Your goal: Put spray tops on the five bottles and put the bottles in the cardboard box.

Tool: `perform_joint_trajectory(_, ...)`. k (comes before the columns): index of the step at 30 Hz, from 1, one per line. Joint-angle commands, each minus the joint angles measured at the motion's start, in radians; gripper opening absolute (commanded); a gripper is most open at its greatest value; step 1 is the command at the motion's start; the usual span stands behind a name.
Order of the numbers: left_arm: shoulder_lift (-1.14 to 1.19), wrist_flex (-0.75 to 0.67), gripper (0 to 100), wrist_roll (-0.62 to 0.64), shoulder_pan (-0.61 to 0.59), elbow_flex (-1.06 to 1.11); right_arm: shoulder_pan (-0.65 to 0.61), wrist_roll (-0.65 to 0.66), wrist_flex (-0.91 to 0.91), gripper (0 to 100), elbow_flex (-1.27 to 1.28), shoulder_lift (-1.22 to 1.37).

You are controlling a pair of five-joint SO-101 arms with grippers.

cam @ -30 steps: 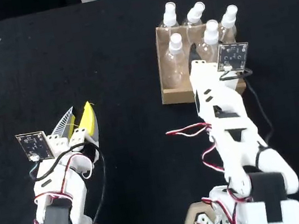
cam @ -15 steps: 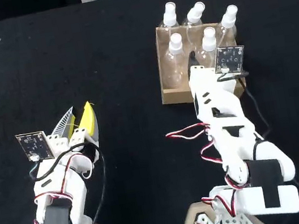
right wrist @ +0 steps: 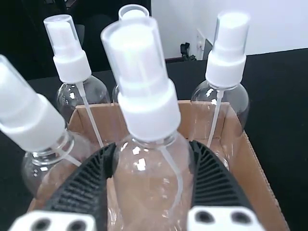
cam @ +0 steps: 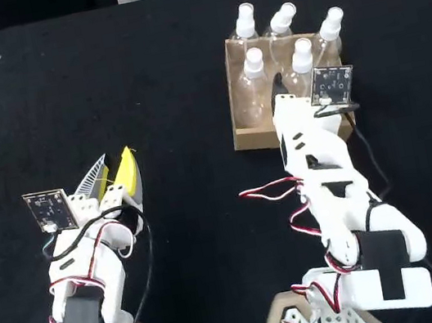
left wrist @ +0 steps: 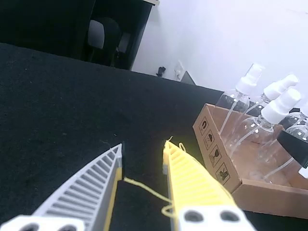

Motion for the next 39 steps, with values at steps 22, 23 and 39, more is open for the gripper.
perform_joint_trajectory(22, 0.003, 0.002, 14, -0.006, -0.016, 0.022, -0.005, -0.005, 0.063, 10.3, -0.058, 0.062)
perform_joint_trajectory(23, 0.003, 0.002, 14, -0.006, -0.016, 0.022, -0.006, -0.005, 0.061, 10.3, -0.062, 0.067)
perform_joint_trajectory(39, -0.002, 0.002, 14, -0.006, -0.016, 0.022, -0.005, -0.005, 0.069, 10.4, -0.079, 0.068)
